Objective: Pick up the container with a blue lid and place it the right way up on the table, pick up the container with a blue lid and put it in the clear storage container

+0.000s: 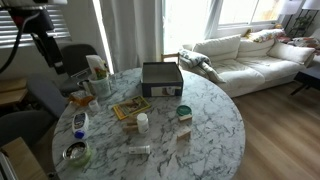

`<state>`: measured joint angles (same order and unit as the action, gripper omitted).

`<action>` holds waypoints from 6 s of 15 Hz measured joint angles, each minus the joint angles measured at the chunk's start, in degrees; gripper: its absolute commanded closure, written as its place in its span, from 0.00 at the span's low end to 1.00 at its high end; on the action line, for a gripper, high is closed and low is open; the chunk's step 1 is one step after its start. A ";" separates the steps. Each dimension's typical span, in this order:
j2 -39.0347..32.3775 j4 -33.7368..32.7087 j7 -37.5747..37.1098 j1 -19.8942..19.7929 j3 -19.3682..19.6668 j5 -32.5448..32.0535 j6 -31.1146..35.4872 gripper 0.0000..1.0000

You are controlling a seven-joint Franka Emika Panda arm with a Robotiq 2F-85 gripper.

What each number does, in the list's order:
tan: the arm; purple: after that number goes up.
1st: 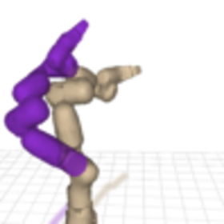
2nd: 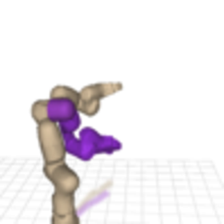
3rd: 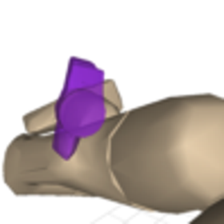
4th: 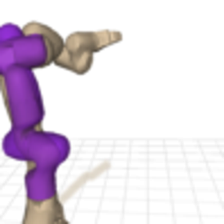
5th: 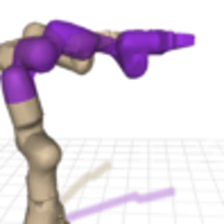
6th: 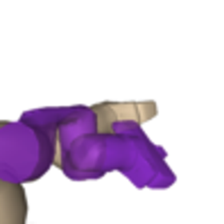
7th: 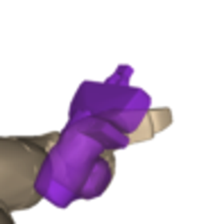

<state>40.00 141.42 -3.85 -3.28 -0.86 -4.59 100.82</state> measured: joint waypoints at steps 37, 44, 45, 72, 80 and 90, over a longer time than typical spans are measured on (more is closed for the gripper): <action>-28.57 16.24 -66.54 0.56 -8.79 17.24 34.32 0.00; -37.05 16.23 -81.81 1.16 -6.98 20.73 41.75 0.00; -38.11 16.21 -83.22 1.24 -6.69 21.25 43.80 0.00; -47.70 11.01 -63.10 -3.55 -11.40 41.41 59.30 0.00; -50.31 5.56 -44.86 -3.94 -3.30 42.04 40.85 0.00; -56.57 0.77 -39.64 -3.33 -0.15 49.17 36.84 0.43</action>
<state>-16.57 142.19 -43.49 -6.62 -1.01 44.58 137.66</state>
